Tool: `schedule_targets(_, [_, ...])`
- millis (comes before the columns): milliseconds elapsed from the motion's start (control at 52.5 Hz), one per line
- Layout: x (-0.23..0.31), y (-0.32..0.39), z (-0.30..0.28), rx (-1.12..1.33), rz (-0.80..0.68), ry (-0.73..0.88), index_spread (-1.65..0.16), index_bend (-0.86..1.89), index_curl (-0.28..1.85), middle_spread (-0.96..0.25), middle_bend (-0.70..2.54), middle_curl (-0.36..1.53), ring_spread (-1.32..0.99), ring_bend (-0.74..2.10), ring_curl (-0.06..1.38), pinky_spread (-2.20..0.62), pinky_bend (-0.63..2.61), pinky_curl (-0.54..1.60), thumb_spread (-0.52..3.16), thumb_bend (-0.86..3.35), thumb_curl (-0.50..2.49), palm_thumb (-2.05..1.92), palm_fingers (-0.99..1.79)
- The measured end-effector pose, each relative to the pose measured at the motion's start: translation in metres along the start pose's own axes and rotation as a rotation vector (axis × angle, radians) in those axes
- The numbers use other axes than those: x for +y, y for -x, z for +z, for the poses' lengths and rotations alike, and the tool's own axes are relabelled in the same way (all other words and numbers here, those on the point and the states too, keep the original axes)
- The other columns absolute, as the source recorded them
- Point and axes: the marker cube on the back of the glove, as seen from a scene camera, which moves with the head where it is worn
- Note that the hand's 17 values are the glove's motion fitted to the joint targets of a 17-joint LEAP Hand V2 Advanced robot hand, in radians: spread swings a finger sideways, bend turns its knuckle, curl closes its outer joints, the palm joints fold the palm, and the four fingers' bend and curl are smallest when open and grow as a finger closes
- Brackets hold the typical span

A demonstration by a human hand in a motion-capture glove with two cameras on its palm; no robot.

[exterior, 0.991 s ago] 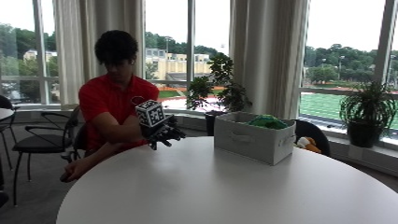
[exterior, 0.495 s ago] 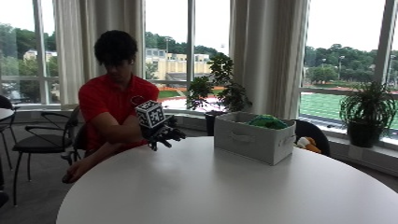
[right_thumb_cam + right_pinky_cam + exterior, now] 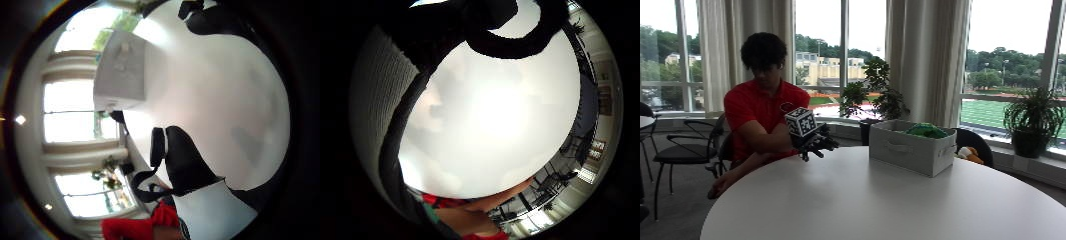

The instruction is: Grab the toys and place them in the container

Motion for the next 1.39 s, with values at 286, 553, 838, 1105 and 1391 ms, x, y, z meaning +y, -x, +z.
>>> schedule_targets(286, [-0.020,-0.012,-0.008,-0.011,0.012,0.015,-0.46,0.34,0.44,-0.11,0.13,0.19,-0.02,0.18,0.26,0.12,0.73,0.34,1.21,-0.02,0.34,0.02,-0.09])
schedule_targets(553, [-0.014,-0.005,-0.002,-0.015,0.007,0.026,-0.46,0.34,0.44,-0.11,0.13,0.19,-0.02,0.18,0.26,0.11,0.73,0.34,1.22,-0.02,0.34,0.03,-0.09])
schedule_targets(838, [-0.016,-0.010,-0.003,-0.001,-0.003,0.018,-0.46,0.35,0.44,-0.11,0.13,0.19,-0.02,0.18,0.26,0.12,0.72,0.34,1.21,-0.02,0.34,0.02,-0.09])
schedule_targets(1105, [-0.017,-0.010,-0.004,-0.013,-0.004,0.010,-0.46,0.35,0.44,-0.11,0.13,0.19,-0.02,0.18,0.26,0.12,0.72,0.34,1.21,-0.02,0.34,0.02,-0.09])
schedule_targets(1391, [-0.020,-0.009,-0.004,-0.008,0.000,0.010,-0.46,0.34,0.44,-0.11,0.13,0.19,-0.02,0.18,0.26,0.12,0.72,0.34,1.21,-0.02,0.34,0.02,-0.09])
